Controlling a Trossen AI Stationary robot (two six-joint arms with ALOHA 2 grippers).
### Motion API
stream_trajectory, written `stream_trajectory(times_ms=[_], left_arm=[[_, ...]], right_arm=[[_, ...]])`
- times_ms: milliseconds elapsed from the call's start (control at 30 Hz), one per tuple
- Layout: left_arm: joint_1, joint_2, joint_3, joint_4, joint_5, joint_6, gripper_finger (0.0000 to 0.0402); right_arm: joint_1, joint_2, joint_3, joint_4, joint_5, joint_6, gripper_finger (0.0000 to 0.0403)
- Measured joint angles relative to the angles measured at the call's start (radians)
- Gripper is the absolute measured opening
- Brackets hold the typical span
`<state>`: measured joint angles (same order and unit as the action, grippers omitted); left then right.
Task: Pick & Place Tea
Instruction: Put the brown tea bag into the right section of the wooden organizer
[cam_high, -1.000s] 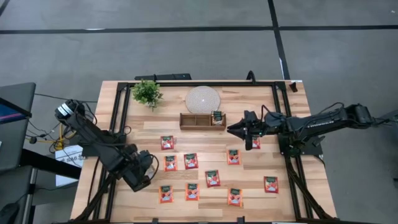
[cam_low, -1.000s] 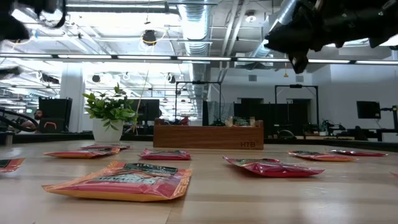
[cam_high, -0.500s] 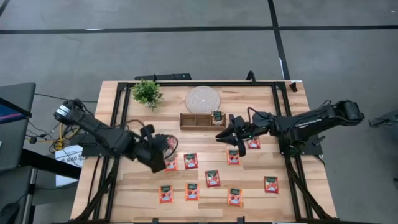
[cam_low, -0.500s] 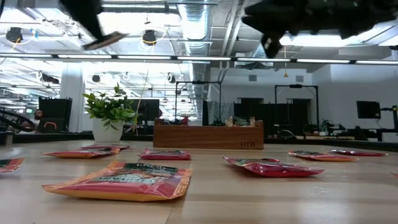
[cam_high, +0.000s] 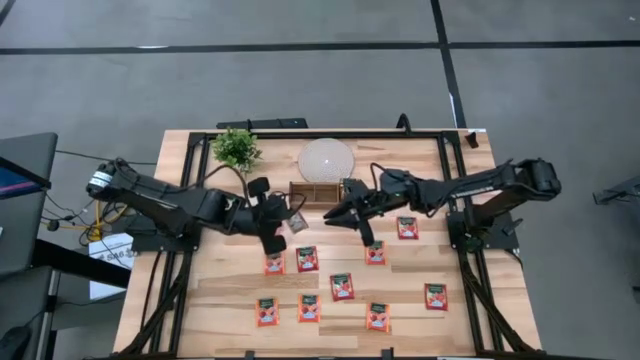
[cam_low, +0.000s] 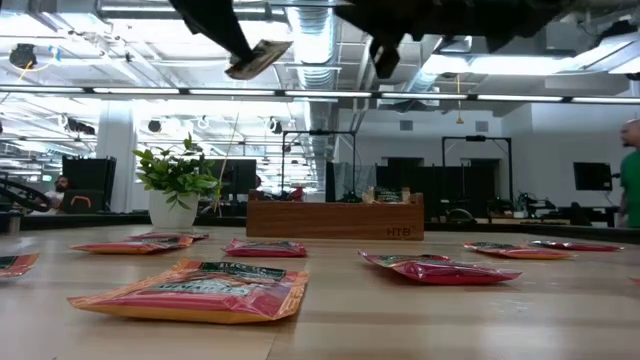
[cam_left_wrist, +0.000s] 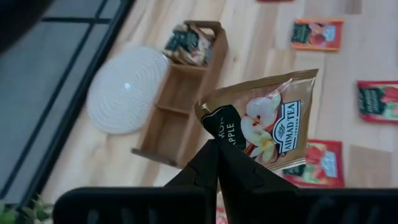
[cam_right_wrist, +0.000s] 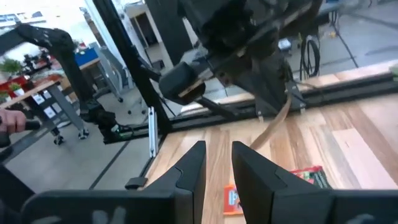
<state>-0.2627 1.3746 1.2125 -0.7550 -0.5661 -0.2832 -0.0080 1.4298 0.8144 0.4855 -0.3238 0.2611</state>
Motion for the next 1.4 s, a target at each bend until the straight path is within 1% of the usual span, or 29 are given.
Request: stream_trajectory(times_ms=[200,367,600,933,1033,1267,1400], left_arm=[[0.027,0.000,0.000,0.027,-0.021,0.063,0.0000],[0.028,0.000,0.000,0.029,-0.043,0.092,0.0000],[0.029,0.000,0.000,0.035,-0.095,0.127,0.0000],[0.065,0.001,0.000,0.082,-0.129,0.214,0.0000],[0.075,0.001,0.000,0.109,-0.130,0.236,0.0000],[0.094,0.001,0.000,0.176,-0.129,0.302,0.0000],[0.108,0.012,0.000,0.202,-0.131,0.328,0.0000]], right_arm=[[-0.029,0.063,0.123,-0.192,-0.019,-0.033,0.0071],[-0.060,0.083,0.195,-0.267,-0.017,-0.060,0.0071],[-0.091,0.082,0.229,-0.273,-0.014,-0.095,0.0071],[-0.113,0.082,0.234,-0.270,-0.015,-0.093,0.0074],[-0.122,0.082,0.234,-0.269,-0.014,-0.086,0.0088],[-0.152,0.082,0.234,-0.268,0.016,-0.086,0.0154],[-0.164,0.082,0.245,-0.279,0.051,-0.085,0.0179]])
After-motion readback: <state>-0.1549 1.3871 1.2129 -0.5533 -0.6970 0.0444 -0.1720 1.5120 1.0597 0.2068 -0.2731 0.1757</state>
